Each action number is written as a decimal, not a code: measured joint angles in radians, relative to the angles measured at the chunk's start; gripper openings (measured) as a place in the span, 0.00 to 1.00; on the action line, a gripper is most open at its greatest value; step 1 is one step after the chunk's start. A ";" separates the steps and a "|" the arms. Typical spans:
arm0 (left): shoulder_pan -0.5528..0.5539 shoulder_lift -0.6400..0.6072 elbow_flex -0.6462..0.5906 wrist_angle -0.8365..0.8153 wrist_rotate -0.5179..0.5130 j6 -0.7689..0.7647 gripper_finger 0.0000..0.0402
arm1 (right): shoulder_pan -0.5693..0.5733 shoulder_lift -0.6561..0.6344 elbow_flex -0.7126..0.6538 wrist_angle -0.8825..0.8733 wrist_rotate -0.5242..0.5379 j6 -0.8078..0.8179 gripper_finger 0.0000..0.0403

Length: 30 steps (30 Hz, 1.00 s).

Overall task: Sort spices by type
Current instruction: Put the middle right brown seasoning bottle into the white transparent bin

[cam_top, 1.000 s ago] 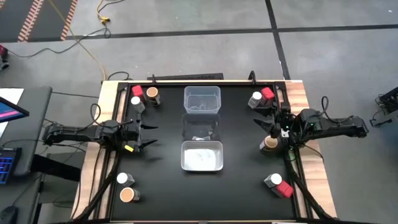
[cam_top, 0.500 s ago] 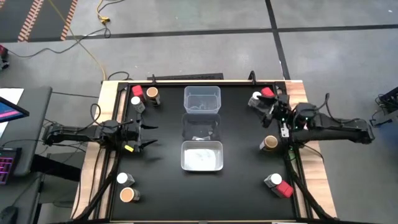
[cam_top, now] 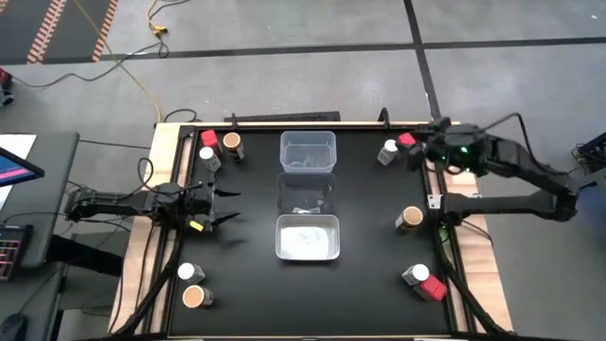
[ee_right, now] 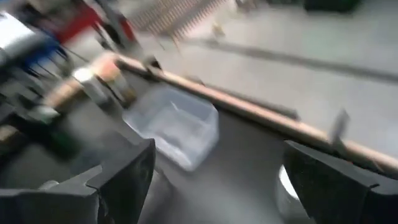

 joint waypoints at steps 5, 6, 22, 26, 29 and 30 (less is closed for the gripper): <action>0.000 0.000 0.000 0.000 0.000 0.000 0.71 | -0.029 0.103 0.135 -0.237 -0.039 0.071 0.94; 0.000 0.000 0.000 0.000 0.000 0.000 0.71 | -0.032 0.117 0.150 -0.259 -0.060 0.051 0.94; 0.000 0.000 0.000 0.000 0.000 0.000 0.71 | 0.019 0.356 0.178 -0.650 -0.336 -0.145 0.94; 0.000 0.000 0.000 0.000 0.000 0.000 0.71 | 0.106 0.388 0.175 -0.657 -0.339 -0.156 0.94; 0.000 0.000 0.000 0.000 0.000 0.000 0.71 | 0.199 0.394 0.147 -0.642 -0.339 -0.157 0.94; 0.000 0.000 0.000 0.000 0.000 0.000 0.71 | 0.232 0.391 0.133 -0.640 -0.339 -0.156 0.94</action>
